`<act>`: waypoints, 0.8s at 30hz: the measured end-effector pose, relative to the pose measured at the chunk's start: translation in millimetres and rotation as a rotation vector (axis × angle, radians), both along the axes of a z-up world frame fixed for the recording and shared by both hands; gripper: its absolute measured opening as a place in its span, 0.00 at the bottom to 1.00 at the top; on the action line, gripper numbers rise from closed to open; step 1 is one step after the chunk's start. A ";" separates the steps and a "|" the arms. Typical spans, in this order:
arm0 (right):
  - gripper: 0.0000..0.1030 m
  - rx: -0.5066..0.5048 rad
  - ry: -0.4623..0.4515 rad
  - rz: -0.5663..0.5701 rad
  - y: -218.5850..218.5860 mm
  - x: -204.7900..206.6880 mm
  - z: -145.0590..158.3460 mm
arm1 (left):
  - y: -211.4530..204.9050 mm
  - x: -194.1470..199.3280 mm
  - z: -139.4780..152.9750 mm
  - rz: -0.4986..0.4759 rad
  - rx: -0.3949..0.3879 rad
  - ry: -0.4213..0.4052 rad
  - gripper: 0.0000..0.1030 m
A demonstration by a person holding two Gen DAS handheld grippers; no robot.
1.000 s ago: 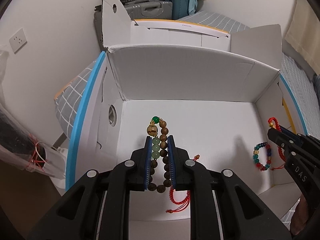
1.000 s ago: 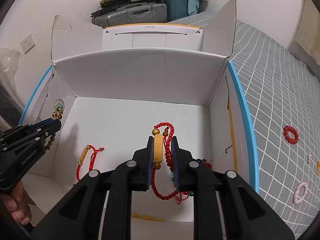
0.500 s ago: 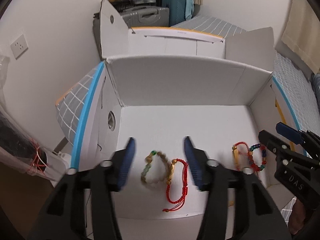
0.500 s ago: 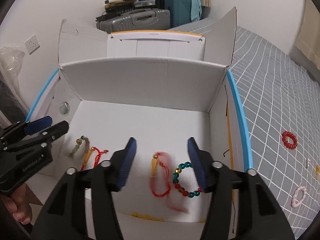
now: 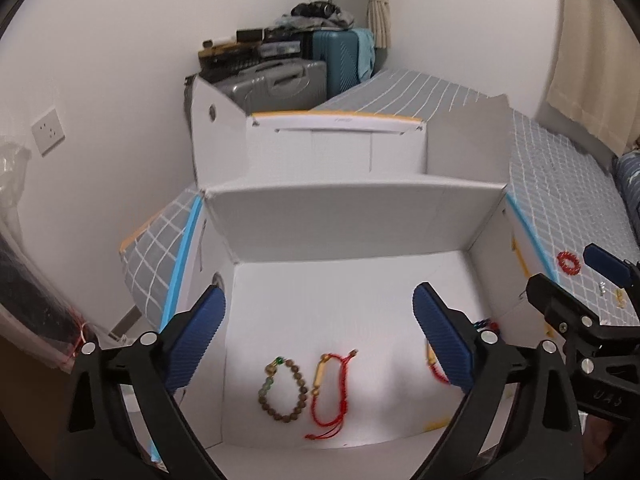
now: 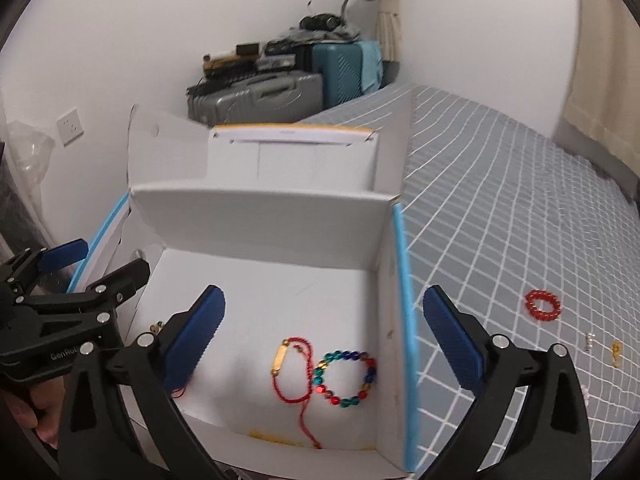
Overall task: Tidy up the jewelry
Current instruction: 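Move both tools back toward the red bead and pink bead bracelets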
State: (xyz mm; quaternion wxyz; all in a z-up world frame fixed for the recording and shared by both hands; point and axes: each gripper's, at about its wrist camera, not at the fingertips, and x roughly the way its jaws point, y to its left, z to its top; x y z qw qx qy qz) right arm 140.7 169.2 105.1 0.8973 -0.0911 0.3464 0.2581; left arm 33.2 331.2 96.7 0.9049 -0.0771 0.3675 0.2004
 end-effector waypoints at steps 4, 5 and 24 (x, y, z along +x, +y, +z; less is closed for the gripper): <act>0.93 0.018 -0.012 -0.040 -20.6 6.1 8.5 | -16.0 7.8 8.3 -0.032 0.004 -0.024 0.94; 0.93 0.022 -0.013 -0.049 -25.2 7.2 9.8 | -19.9 9.4 9.9 -0.037 0.007 -0.025 0.94; 0.93 0.024 -0.059 -0.332 -175.7 23.7 23.6 | -151.8 96.9 23.4 -0.273 -0.025 -0.072 0.94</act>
